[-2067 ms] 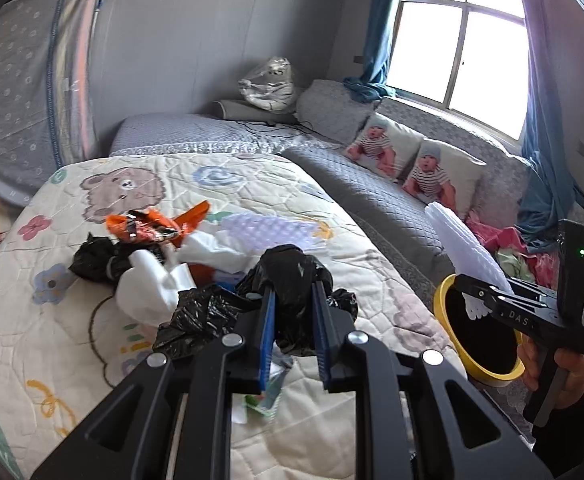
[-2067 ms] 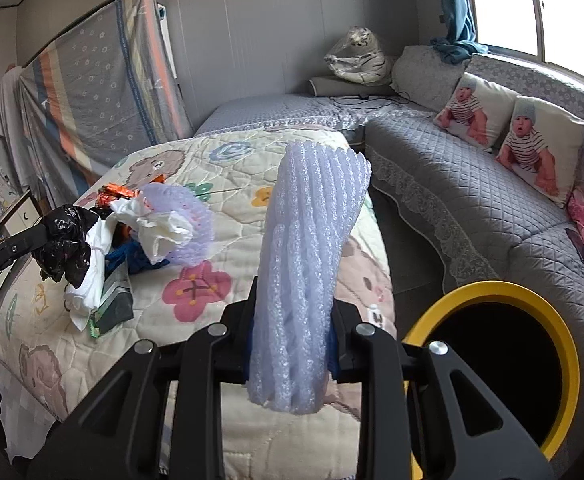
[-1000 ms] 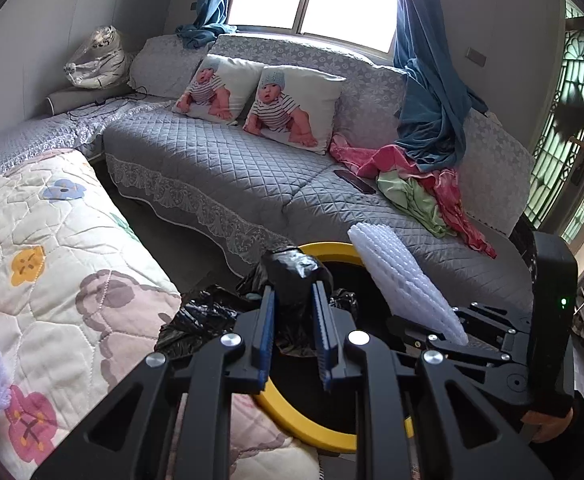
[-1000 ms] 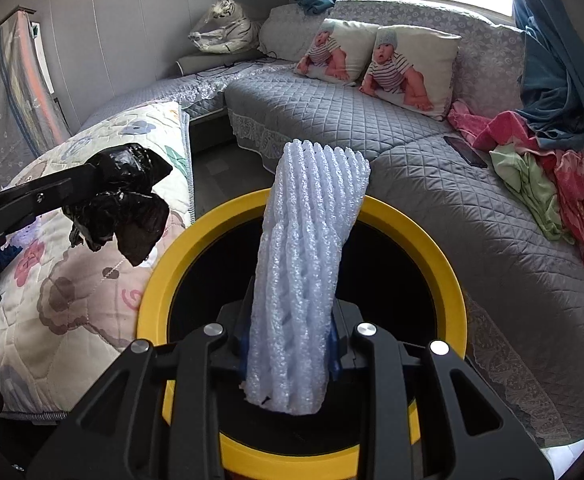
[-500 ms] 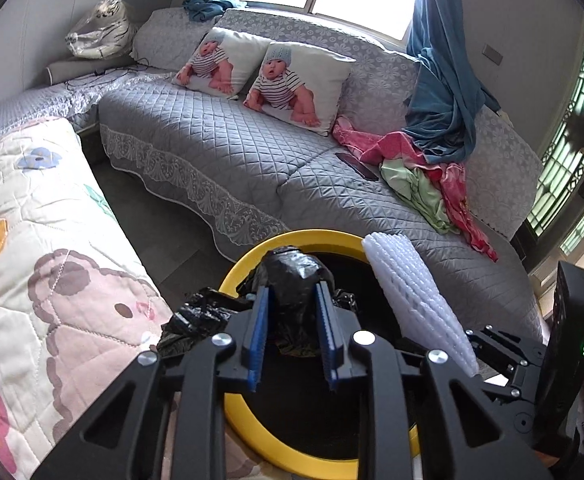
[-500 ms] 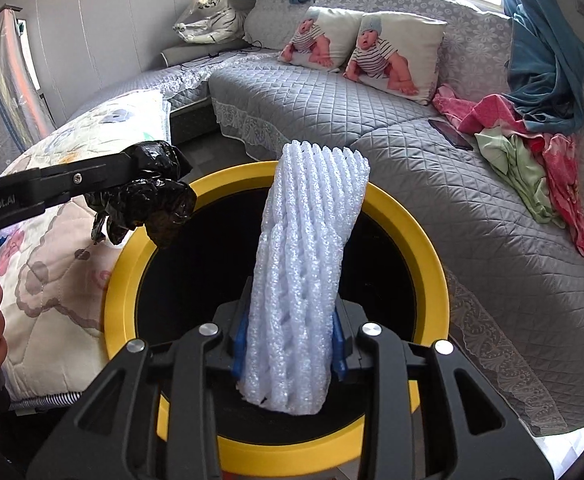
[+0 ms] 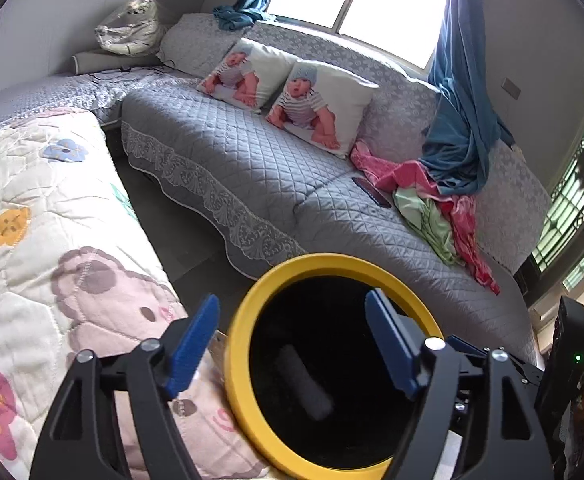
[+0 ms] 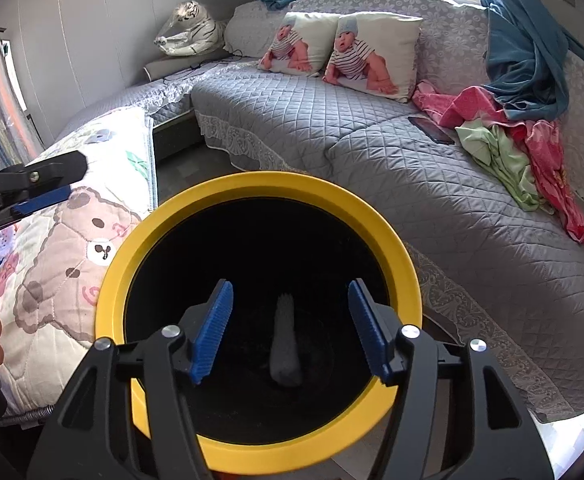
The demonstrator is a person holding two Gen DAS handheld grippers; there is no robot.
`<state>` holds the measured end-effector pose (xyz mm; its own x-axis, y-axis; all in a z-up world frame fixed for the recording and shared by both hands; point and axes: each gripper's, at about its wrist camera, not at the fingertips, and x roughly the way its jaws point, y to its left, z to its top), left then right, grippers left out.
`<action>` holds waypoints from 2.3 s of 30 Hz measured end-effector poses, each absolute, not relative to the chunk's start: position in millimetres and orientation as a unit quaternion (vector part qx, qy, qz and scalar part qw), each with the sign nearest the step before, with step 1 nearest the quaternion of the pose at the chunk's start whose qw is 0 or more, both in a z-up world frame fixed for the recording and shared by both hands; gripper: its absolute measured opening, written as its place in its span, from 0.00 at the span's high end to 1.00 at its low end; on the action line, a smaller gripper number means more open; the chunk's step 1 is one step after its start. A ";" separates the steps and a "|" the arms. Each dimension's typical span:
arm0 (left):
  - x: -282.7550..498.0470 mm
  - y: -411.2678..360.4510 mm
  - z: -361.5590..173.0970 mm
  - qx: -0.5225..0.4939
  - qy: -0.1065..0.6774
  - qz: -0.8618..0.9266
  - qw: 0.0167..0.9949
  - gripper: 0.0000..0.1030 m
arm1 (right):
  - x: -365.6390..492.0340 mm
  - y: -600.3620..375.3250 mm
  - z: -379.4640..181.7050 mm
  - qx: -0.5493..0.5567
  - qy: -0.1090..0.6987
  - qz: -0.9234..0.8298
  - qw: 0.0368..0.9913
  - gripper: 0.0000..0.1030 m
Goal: Collect trash
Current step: 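Open both grippers to drop the sleeve and bag into the bin, then move both tools back over the trash on the bed, then grasp the white tissue bundle with the left gripper while the right grasps a white mesh net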
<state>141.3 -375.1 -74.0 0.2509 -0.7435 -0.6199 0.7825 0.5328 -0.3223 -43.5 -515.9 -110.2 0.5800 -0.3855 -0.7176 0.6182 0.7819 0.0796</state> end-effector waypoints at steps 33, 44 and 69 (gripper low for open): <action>174.9 -38.1 -41.5 -0.013 0.301 -0.216 0.929 0.08 | 115.4 -302.5 -51.6 -0.029 0.200 0.036 0.979 0.08; 181.9 -22.7 -68.5 -0.050 0.341 -0.202 0.917 0.08 | 188.5 -278.4 -39.2 -0.035 0.233 0.143 0.961 0.08; 208.2 -35.6 -111.6 -0.109 0.436 -0.216 0.867 0.65 | 273.2 -252.3 -77.7 -0.040 0.347 0.194 0.917 0.62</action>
